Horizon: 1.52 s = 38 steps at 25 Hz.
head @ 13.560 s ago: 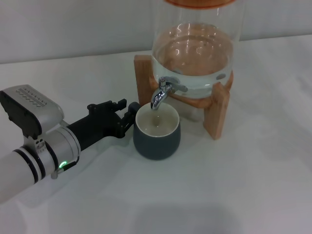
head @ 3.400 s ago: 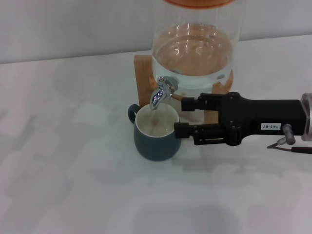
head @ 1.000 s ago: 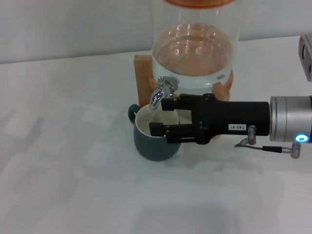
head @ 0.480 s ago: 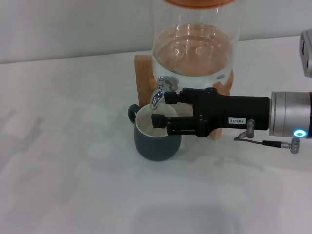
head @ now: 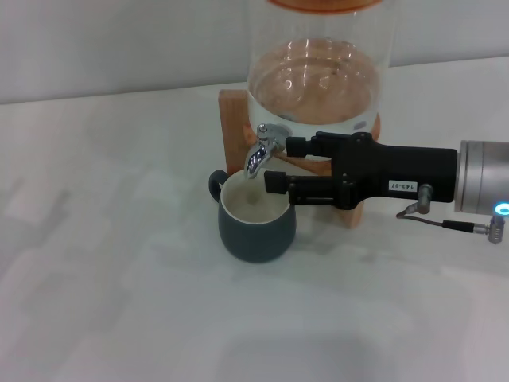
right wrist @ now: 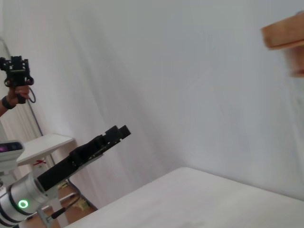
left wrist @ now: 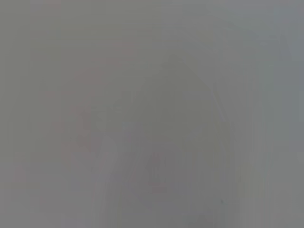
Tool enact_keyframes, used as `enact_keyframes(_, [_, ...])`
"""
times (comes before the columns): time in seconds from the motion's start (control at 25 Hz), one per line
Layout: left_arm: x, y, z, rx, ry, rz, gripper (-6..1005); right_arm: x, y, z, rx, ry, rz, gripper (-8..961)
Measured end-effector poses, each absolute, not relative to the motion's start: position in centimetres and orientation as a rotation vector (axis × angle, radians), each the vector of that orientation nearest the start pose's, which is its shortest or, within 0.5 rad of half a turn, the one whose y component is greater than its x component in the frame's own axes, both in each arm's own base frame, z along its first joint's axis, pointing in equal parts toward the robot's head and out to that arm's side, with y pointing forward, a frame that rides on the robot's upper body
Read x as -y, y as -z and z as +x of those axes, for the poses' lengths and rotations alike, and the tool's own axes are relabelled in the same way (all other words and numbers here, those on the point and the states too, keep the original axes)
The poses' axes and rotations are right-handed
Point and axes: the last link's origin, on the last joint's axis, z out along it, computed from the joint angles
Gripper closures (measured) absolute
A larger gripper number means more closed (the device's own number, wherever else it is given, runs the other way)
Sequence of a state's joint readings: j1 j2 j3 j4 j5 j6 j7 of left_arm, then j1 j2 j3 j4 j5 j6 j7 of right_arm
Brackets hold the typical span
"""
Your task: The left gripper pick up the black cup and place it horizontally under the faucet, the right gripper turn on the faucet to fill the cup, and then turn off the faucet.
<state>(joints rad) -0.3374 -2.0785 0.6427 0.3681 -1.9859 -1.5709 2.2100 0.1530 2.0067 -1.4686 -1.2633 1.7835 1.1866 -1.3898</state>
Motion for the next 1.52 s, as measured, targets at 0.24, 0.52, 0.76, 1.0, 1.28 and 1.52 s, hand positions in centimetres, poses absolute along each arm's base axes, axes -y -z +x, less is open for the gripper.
enact_keyframes(0.24, [-30.2,-5.3,-30.6,0.512,1.244,-1.818,106,-30.5,-1.9,19.5,-0.66,-0.904,-2.578,146])
enact_keyframes(0.52, [-30.2,-5.4,-30.7,0.514,1.243,-1.813,106,-29.7,-2.3,19.1,-0.637,-0.953,-2.638,145])
enact_keyframes(0.76, [-30.4,-5.4,-30.6,0.513,1.242,-1.812,106,-29.0,-3.1,18.5,-0.606,-1.017,-2.682,145])
enact_keyframes(1.0, [-30.4,-5.4,-30.5,0.508,1.245,-1.815,106,-29.3,-6.0,21.6,-0.678,-1.015,-2.566,145])
enact_keyframes(1.28, [-30.3,-5.4,-30.6,0.509,1.245,-1.816,106,-28.0,-10.8,26.8,-0.781,-1.01,-2.351,145])
enact_keyframes(1.52, [-30.4,-5.3,-30.4,0.506,1.247,-1.827,106,-27.3,-14.6,30.4,-0.803,-0.936,-2.151,145])
